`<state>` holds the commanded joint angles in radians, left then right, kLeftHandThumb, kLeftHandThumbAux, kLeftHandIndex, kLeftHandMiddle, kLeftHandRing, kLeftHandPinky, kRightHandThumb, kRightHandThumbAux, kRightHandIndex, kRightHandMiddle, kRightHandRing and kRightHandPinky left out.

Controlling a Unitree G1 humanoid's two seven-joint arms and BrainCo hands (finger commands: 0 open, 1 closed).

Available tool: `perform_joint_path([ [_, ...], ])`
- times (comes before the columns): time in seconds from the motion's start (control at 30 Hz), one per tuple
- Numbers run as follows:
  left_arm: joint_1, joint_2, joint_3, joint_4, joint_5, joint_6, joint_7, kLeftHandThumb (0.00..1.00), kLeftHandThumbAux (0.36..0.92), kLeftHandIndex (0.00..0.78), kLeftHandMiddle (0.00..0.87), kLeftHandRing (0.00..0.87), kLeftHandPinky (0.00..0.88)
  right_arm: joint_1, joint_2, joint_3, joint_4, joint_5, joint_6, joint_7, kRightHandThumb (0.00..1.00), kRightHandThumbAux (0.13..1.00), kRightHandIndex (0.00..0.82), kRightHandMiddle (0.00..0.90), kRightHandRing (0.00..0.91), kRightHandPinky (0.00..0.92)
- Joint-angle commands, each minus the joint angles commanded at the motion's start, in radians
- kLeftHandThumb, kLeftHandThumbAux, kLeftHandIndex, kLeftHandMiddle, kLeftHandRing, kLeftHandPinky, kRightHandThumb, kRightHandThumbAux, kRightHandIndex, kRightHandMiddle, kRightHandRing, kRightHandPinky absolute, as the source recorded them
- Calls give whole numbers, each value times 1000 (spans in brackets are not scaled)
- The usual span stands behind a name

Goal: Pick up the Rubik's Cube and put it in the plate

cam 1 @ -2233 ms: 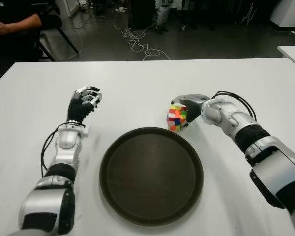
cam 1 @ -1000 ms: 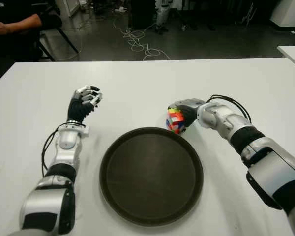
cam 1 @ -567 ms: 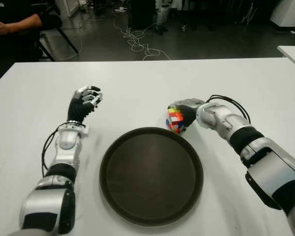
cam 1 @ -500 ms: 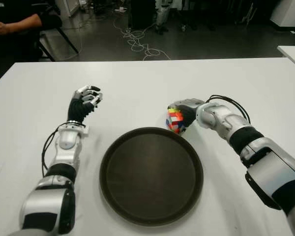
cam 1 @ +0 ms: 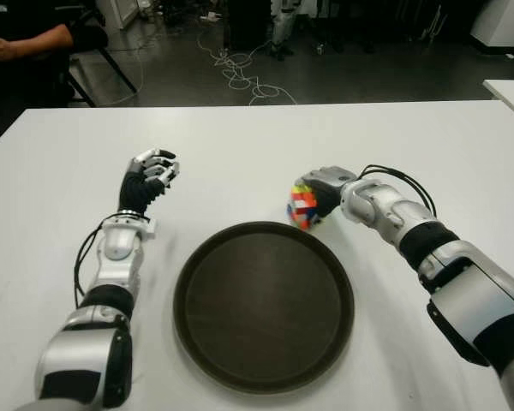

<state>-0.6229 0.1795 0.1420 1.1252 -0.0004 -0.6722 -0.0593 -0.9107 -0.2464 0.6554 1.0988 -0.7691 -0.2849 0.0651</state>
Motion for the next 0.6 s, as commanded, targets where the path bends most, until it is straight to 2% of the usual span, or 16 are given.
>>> perform_joint_path([
  [0.13, 0, 2, -3, 0, 8, 0, 15, 839, 671, 403, 559, 670, 697, -1, -1, -4, -2, 1, -2, -11, 668, 745, 413, 559, 560, 538],
  [0.6, 0, 7, -10, 4, 18, 3, 19, 839, 671, 400, 551, 661, 699, 7, -2, -33, 1, 20, -20, -66, 688, 740, 416, 563, 570, 538],
])
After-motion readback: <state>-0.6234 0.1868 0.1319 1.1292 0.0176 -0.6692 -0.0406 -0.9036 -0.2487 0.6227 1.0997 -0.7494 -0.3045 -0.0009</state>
